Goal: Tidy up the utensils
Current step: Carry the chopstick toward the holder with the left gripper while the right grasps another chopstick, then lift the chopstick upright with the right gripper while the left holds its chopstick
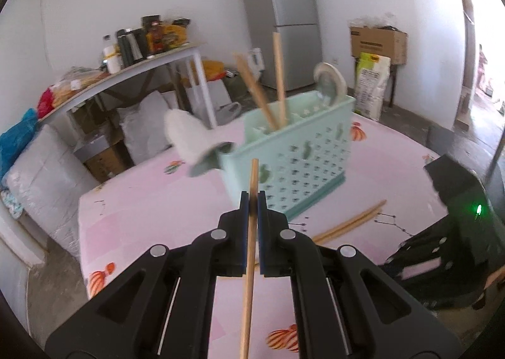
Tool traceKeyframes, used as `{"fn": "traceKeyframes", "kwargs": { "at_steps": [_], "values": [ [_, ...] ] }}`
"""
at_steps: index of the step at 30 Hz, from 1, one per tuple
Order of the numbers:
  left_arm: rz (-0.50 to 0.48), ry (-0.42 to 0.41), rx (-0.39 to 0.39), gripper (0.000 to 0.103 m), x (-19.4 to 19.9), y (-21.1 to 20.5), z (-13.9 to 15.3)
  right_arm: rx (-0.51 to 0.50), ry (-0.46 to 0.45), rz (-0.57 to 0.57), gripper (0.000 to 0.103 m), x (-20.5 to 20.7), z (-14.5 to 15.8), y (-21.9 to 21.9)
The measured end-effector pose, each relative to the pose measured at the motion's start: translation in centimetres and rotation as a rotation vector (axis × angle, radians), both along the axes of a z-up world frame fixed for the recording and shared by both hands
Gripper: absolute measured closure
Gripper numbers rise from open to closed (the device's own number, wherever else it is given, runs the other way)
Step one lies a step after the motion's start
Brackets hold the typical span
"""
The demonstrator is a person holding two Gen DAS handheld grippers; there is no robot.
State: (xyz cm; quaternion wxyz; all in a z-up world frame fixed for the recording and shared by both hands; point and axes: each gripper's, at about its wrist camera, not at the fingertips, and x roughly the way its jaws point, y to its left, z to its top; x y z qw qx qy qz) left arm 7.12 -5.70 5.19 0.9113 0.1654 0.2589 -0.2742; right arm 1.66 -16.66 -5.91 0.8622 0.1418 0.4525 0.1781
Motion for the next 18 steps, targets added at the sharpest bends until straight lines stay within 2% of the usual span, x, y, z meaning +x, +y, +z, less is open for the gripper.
{"fn": "traceKeyframes", "kwargs": {
  "at_steps": [5, 9, 13, 18],
  "values": [
    [-0.091, 0.056, 0.041, 0.1, -0.6, -3.1, -2.2, -0.048, 0.003, -0.096, 0.096, -1.7, 0.2, -2.1],
    [-0.14, 0.095, 0.092, 0.1, -1.0, -5.0, -4.4, -0.081, -0.001, -0.107, 0.096, -0.9, 0.6, -3.3],
    [-0.144, 0.137, 0.125, 0.1, -0.8, -5.7, -6.2, -0.139, -0.019, -0.086, 0.095, 0.0, 0.4, -1.8],
    [-0.116, 0.188, 0.15, 0.1, 0.0, -5.8, -8.1, -0.154, -0.032, -0.065, 0.096, 0.8, 0.4, -1.0]
  ]
}}
